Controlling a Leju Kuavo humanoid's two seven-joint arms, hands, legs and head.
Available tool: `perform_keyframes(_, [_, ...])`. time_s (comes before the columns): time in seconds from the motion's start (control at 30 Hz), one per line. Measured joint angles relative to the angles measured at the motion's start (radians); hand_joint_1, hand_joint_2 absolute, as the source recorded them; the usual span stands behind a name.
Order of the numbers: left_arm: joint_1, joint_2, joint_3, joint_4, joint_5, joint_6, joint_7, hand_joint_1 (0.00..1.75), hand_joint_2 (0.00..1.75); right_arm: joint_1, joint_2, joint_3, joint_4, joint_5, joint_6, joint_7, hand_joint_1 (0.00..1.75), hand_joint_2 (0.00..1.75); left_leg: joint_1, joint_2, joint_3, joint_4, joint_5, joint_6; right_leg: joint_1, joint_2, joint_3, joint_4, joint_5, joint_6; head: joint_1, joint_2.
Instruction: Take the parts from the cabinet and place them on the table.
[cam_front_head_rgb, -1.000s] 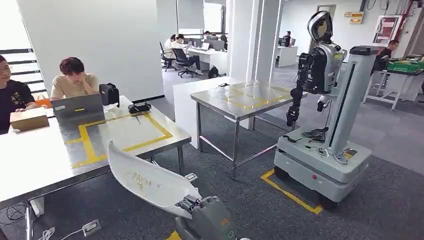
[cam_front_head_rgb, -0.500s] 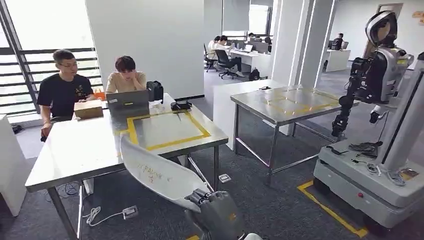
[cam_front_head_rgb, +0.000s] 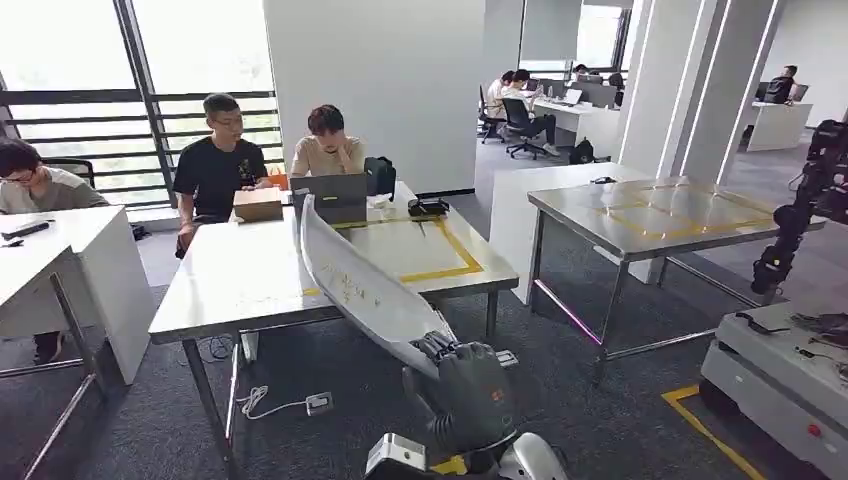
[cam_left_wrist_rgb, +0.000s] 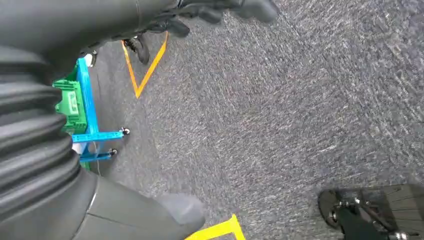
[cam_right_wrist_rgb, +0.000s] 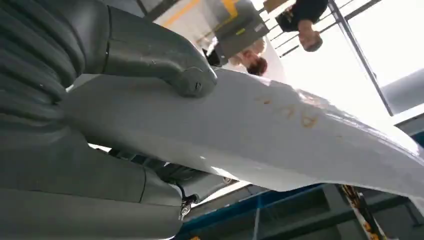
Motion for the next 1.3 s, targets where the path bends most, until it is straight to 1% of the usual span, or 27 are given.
perform_keyframes(0.07, [0.000,0.000,0.000,0.000,-0.001,0.000,0.000,0.00,1.75,-0.011,0.000,-0.025,0.000,-0.008,-0.005,0.006,1.75,1.75,0.005,-0.004,0.001,-0.009,0.007,0.014,-0.003,0.009,-0.002,0.003,-0.003,0.010,0.000,0.000])
perform_keyframes(0.1, [-0.002,0.000,0.000,0.000,-0.003,0.000,0.000,0.00,1.75,-0.020,-0.001,-0.042,0.000,-0.010,-0.005,0.006,1.75,1.75,0.008,-0.006,0.000,-0.010,0.010,0.019,-0.009,0.054,-0.010,0.023,-0.020,0.018,0.000,0.000])
perform_keyframes(0.13, [-0.006,0.000,0.000,0.000,-0.005,0.000,0.000,0.00,1.75,-0.031,-0.005,-0.058,0.000,-0.012,-0.005,0.007,1.75,1.75,0.009,-0.007,-0.003,-0.010,0.011,0.025,-0.010,0.082,-0.033,0.075,-0.054,0.023,0.002,0.000])
perform_keyframes(0.2, [-0.012,-0.002,0.000,0.000,-0.015,-0.002,-0.001,0.00,1.75,-0.048,-0.018,-0.088,0.000,-0.019,-0.003,0.018,1.75,1.75,0.008,-0.014,-0.009,-0.010,0.014,0.031,-0.011,0.097,-0.115,0.247,-0.133,0.030,0.003,0.000])
perform_keyframes(0.23, [-0.013,-0.003,0.000,0.000,-0.016,-0.003,-0.001,0.00,1.75,-0.051,-0.024,-0.101,0.001,-0.025,0.000,0.023,1.75,1.75,0.008,-0.020,-0.011,-0.010,0.016,0.032,-0.011,0.098,-0.146,0.311,-0.150,0.031,0.003,0.000])
perform_keyframes(0.27, [-0.012,-0.003,0.000,0.000,-0.018,-0.003,-0.001,0.00,1.75,-0.053,-0.029,-0.113,0.002,-0.030,0.005,0.023,1.75,1.75,0.008,-0.024,-0.012,-0.010,0.017,0.032,-0.011,0.098,-0.155,0.325,-0.142,0.029,0.003,0.000])
perform_keyframes(0.33, [-0.012,-0.003,0.000,0.000,-0.020,-0.004,0.001,0.00,1.75,-0.063,-0.036,-0.130,0.002,-0.034,0.010,0.024,1.75,1.75,0.008,-0.034,-0.013,-0.009,0.021,0.028,-0.011,0.098,-0.100,0.214,-0.070,0.023,0.003,0.000])
perform_keyframes(0.4, [-0.016,-0.005,0.000,0.000,-0.023,-0.004,0.004,0.00,1.75,-0.080,-0.041,-0.148,0.002,-0.034,0.010,0.024,1.75,1.75,0.008,-0.040,-0.013,-0.009,0.024,0.023,-0.011,0.109,-0.001,0.022,0.004,0.012,0.003,0.000])
perform_keyframes(0.47, [-0.020,-0.005,0.000,0.000,-0.025,-0.004,0.008,0.00,1.75,-0.087,-0.041,-0.165,0.001,-0.032,0.008,0.024,1.75,1.75,0.003,-0.045,-0.019,-0.009,0.029,0.011,-0.004,0.108,0.003,-0.005,-0.002,0.008,0.003,0.000])
perform_keyframes(0.5, [-0.020,-0.005,0.000,0.000,-0.026,-0.003,0.008,0.00,1.75,-0.086,-0.041,-0.171,0.002,-0.031,0.006,0.026,1.75,1.75,0.001,-0.044,-0.020,-0.007,0.020,0.027,-0.006,0.107,0.002,-0.009,0.002,0.017,0.002,0.000])
perform_keyframes(0.53, [-0.020,-0.005,0.000,0.000,-0.026,-0.003,0.008,0.00,1.75,-0.084,-0.042,-0.178,0.002,-0.027,0.006,0.026,1.75,1.75,0.001,-0.043,-0.021,-0.009,0.024,0.033,-0.004,0.108,0.001,-0.009,0.003,0.012,0.002,0.000])
perform_keyframes(0.57, [-0.020,-0.005,0.000,0.000,-0.027,-0.003,0.007,0.00,1.75,-0.085,-0.042,-0.183,0.002,-0.024,0.006,0.025,1.75,1.75,-0.001,-0.043,-0.030,-0.007,0.024,0.030,-0.010,0.107,0.001,-0.012,0.007,0.014,0.002,0.000])
perform_keyframes(0.67, [-0.025,-0.003,0.000,0.000,-0.027,-0.003,0.001,0.00,1.75,-0.088,-0.041,-0.193,0.001,-0.017,0.006,0.019,1.75,1.75,-0.007,-0.041,-0.014,-0.040,0.033,0.045,-0.012,0.107,0.009,-0.032,0.014,0.016,0.001,0.000])
perform_keyframes(0.7, [-0.025,-0.004,0.000,0.000,-0.027,-0.003,0.000,0.00,1.75,-0.087,-0.042,-0.199,0.000,-0.016,0.006,0.019,1.75,1.75,0.010,-0.040,0.019,-0.085,0.058,0.048,-0.007,0.108,0.017,-0.033,0.018,0.015,0.001,0.000])
perform_keyframes(0.73, [-0.025,-0.005,0.000,0.000,-0.028,-0.003,-0.002,0.00,1.75,-0.088,-0.042,-0.203,0.000,-0.014,0.006,0.019,1.75,1.75,0.010,-0.038,0.034,-0.107,0.070,0.038,-0.007,0.108,0.012,-0.022,0.009,0.020,0.002,0.000])
perform_keyframes(0.77, [-0.025,-0.004,0.000,-0.001,-0.029,-0.002,-0.002,0.00,1.75,-0.091,-0.042,-0.207,0.000,-0.013,0.006,0.017,1.75,1.75,0.013,-0.036,0.039,-0.118,0.077,0.037,-0.009,0.108,-0.009,0.021,-0.026,0.025,0.002,0.000])
perform_keyframes(0.83, [-0.027,-0.004,0.000,-0.001,-0.029,-0.002,-0.005,0.00,1.75,-0.088,-0.045,-0.210,0.001,-0.011,0.006,0.017,1.75,1.75,0.021,-0.035,0.036,-0.117,0.077,0.029,-0.020,0.108,-0.087,0.173,-0.102,0.039,0.002,0.000])
perform_keyframes(0.87, [-0.027,-0.005,0.000,-0.001,-0.029,-0.001,-0.005,0.00,1.75,-0.081,-0.047,-0.210,0.001,-0.010,0.007,0.018,1.75,1.75,0.026,-0.036,0.033,-0.113,0.075,0.022,-0.027,0.108,-0.119,0.234,-0.119,0.048,0.003,0.000])
perform_keyframes(0.9, [-0.026,-0.005,0.000,0.000,-0.029,-0.001,-0.005,0.00,1.75,-0.077,-0.048,-0.211,0.001,-0.010,0.007,0.018,1.75,1.75,0.032,-0.036,0.031,-0.108,0.072,0.015,-0.035,0.108,-0.128,0.243,-0.109,0.055,0.003,0.000])
perform_keyframes(0.93, [-0.024,-0.007,0.000,0.000,-0.029,-0.002,-0.005,0.00,1.75,-0.075,-0.048,-0.211,0.001,-0.009,0.007,0.017,1.75,1.75,0.041,-0.037,0.027,-0.100,0.067,0.003,-0.045,0.107,-0.111,0.202,-0.074,0.066,0.003,0.000])
perform_keyframes(1.0, [-0.025,-0.010,0.000,0.000,-0.030,-0.001,-0.005,0.00,1.75,-0.076,-0.049,-0.214,0.001,-0.009,0.007,0.017,1.75,1.75,0.063,-0.039,0.016,-0.067,0.051,-0.022,-0.066,0.107,-0.026,0.035,0.012,0.094,0.003,0.000])
perform_keyframes(1.03, [-0.026,-0.006,0.000,-0.001,-0.030,-0.001,-0.005,0.00,1.75,-0.073,-0.050,-0.214,0.002,-0.008,0.007,0.017,1.75,1.75,0.066,-0.039,0.005,-0.042,0.038,-0.041,-0.070,0.108,-0.011,-0.005,0.011,0.110,0.003,0.000])
perform_keyframes(1.07, [-0.028,0.003,0.000,-0.005,-0.030,0.000,-0.005,0.00,1.75,-0.072,-0.050,-0.213,0.001,-0.008,0.009,0.016,1.75,1.75,0.061,-0.041,-0.004,-0.026,0.029,-0.057,-0.061,0.121,-0.024,0.007,0.008,0.093,0.005,0.000])
perform_keyframes(1.1, [-0.028,-0.005,0.000,-0.004,-0.030,0.000,-0.005,0.00,1.75,-0.071,-0.050,-0.214,0.000,-0.008,0.008,0.017,1.75,1.75,0.060,-0.046,-0.007,-0.029,0.027,-0.062,-0.062,0.120,-0.032,0.028,0.001,0.053,-0.001,0.000])
perform_keyframes(1.2, [-0.024,-0.004,0.000,-0.004,-0.030,0.000,-0.004,0.00,1.75,-0.068,-0.050,-0.220,0.000,-0.008,0.008,0.016,1.75,1.75,0.067,-0.046,-0.005,-0.042,0.029,-0.077,-0.058,0.118,-0.038,0.036,-0.003,0.020,-0.005,0.000])
perform_keyframes(1.23, [-0.025,-0.005,0.000,-0.003,-0.030,0.000,-0.004,0.00,1.75,-0.067,-0.049,-0.221,-0.001,-0.008,0.008,0.018,1.75,1.75,0.066,-0.032,-0.007,-0.025,0.019,-0.073,-0.056,0.117,-0.035,0.033,-0.003,0.012,-0.008,0.000])
perform_keyframes(1.3, [-0.027,-0.005,0.000,-0.003,-0.030,0.000,-0.004,0.00,1.75,-0.067,-0.049,-0.225,-0.002,-0.005,0.008,0.016,1.75,1.75,0.053,-0.016,-0.071,0.107,-0.054,-0.058,-0.047,0.113,-0.030,0.031,-0.005,0.001,-0.009,0.000])
